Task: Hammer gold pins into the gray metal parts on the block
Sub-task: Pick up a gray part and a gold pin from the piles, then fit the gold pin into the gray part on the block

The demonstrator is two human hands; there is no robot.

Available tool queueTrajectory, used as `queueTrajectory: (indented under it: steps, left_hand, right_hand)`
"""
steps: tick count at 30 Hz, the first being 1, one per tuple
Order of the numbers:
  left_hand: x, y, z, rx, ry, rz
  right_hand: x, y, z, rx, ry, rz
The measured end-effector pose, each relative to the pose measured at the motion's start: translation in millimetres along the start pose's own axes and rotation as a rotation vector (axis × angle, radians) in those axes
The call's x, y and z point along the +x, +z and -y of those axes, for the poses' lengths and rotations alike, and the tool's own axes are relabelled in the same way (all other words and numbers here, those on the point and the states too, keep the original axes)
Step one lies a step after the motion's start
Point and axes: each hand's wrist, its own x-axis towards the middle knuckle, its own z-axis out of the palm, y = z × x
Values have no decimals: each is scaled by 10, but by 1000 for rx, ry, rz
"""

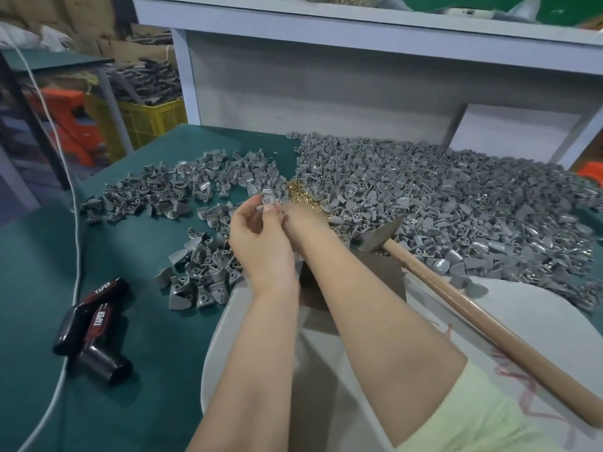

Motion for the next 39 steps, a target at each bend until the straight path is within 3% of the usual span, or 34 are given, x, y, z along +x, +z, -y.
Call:
queueTrajectory:
  steps: [5, 9, 13, 16, 20, 24, 32, 39]
  left_hand:
    - [-22, 13, -15, 7, -1, -7]
    - [-75, 25, -29, 134, 87, 91]
    - [-177, 60, 2, 459, 230, 404]
    - [-291, 93, 35, 662, 303, 632]
    - [-378, 98, 127, 1059, 448, 752]
    - [-374, 76, 183, 1319, 511, 783]
    - [-332, 52, 193, 1341, 520, 747]
    - [-335, 55, 168, 1402, 544, 758]
  right_hand:
    - [15, 7, -2, -66, -25, 21]
    - [-71, -184, -154, -29, 28, -207]
    - [-442, -544, -527, 377, 47, -354]
    - [-899, -664, -838, 784, 82, -366]
    - [-1321, -536, -1100, 1041, 86, -398]
    - [-1416, -338, -1183, 936, 32, -475]
    - [-1332, -219, -1175, 1052, 15, -525]
    - [-1318, -181, -1135, 736, -7, -588]
